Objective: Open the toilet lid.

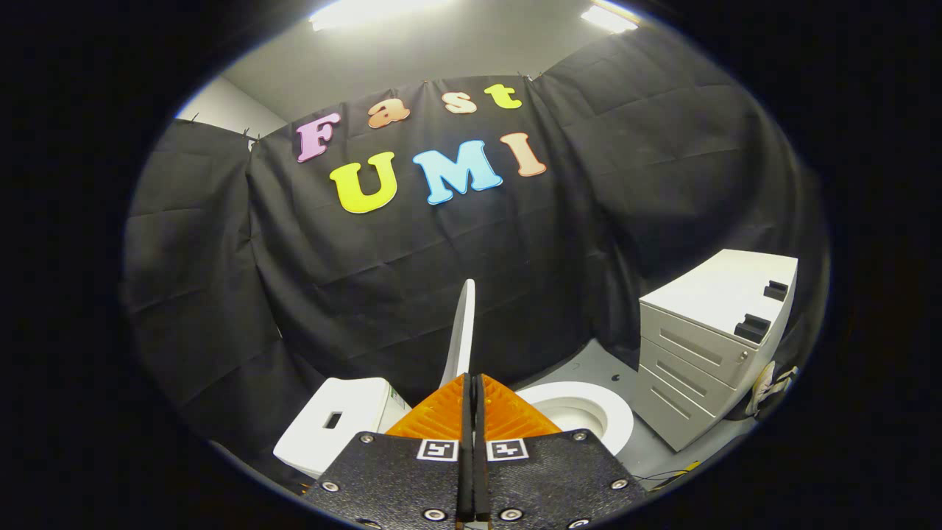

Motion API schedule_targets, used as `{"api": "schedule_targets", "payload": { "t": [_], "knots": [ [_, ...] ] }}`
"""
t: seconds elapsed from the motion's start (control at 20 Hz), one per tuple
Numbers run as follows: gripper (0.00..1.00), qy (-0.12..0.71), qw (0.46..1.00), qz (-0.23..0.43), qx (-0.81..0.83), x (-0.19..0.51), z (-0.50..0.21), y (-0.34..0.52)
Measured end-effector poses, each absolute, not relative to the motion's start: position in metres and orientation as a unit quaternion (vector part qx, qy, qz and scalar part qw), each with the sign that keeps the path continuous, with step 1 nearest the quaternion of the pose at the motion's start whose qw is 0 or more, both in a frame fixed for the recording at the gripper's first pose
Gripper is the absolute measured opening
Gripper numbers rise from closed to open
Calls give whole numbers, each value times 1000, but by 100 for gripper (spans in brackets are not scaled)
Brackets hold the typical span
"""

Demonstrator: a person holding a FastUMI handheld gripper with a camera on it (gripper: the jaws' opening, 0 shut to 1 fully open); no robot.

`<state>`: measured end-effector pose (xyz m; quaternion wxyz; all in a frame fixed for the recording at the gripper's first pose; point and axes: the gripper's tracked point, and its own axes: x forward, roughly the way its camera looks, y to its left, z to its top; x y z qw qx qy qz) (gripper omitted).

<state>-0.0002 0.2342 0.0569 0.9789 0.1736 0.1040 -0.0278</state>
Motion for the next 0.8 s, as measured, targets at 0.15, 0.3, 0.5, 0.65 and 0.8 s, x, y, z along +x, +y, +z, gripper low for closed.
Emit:
{"api": "schedule_targets", "payload": {
  "t": [0.15,0.3,0.5,0.65,0.8],
  "knots": [
    [0,95,983,-12,159,0,68,253],
    [0,92,985,3,146,0,75,267],
    [0,87,988,17,125,1,84,284],
    [0,83,991,32,101,2,92,305],
    [0,79,993,56,68,-1,99,333]
  ]
}}
